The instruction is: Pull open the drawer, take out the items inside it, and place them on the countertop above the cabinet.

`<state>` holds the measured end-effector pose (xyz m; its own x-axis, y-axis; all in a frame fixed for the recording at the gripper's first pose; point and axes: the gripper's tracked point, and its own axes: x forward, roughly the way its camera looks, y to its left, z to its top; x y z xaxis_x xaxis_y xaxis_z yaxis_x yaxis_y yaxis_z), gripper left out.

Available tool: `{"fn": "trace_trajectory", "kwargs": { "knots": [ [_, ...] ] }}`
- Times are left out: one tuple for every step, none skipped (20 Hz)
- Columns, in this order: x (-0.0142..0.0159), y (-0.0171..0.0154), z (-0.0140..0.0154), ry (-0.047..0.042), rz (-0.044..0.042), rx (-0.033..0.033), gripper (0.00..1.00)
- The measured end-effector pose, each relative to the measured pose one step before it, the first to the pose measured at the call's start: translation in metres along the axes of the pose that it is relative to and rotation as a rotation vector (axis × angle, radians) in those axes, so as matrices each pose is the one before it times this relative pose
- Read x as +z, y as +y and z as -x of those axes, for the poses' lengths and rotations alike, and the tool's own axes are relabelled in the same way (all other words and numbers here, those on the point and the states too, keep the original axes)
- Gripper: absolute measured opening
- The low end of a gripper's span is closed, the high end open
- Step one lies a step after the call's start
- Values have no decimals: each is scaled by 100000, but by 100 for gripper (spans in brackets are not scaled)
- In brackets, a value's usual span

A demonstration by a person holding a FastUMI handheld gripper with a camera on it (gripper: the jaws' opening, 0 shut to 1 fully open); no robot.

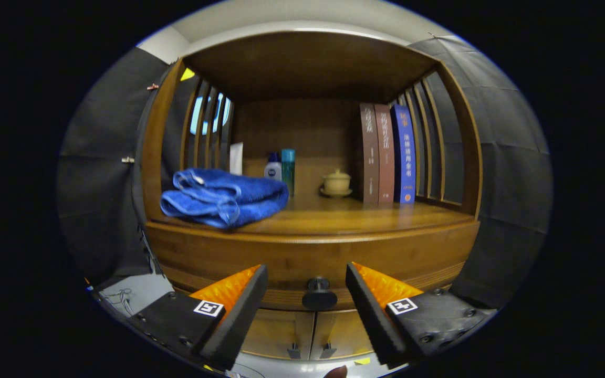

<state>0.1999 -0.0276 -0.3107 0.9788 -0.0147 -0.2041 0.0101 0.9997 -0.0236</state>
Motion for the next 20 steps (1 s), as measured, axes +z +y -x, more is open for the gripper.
{"fn": "trace_trajectory", "kwargs": {
  "knots": [
    [-945, -213, -843, 1638, -628, -982, 86],
    [-707, -346, -498, 56, -947, -1018, 82],
    [220, -103, -539, 394, -1185, -217, 82],
    [-353, -530, -34, 37, -143, -970, 75],
    [19, -424, -462, 606, -653, -251, 68],
    [264, 173, 705, 294, -1366, 749, 61],
    [-439, -316, -385, 727, -1084, 18, 54],
    [-62, -102, -209, 175, -69, 284, 49],
    [245, 150, 49, -645, -65, 99, 44],
    [-10, 19, -221, -38, 1400, 152, 39],
    [-150, 183, 39, 618, 1425, -45, 31],
    [-63, -45, 317, 715, -688, -218, 31],
    [-78, -58, 488, 596, -875, -175, 31],
    [-120, -96, 740, 113, -861, -268, 31],
    [-86, -58, 514, -32, -167, -25, 31],
    [-86, -8, 762, 106, -235, 14, 31],
    [-140, -73, 1108, -74, -481, 167, 30],
    [-115, -29, 770, 131, -397, 169, 30],
    [-171, -70, 891, -46, -590, 66, 30],
    [-134, -128, 888, 355, -665, -55, 30]
  ]
}}
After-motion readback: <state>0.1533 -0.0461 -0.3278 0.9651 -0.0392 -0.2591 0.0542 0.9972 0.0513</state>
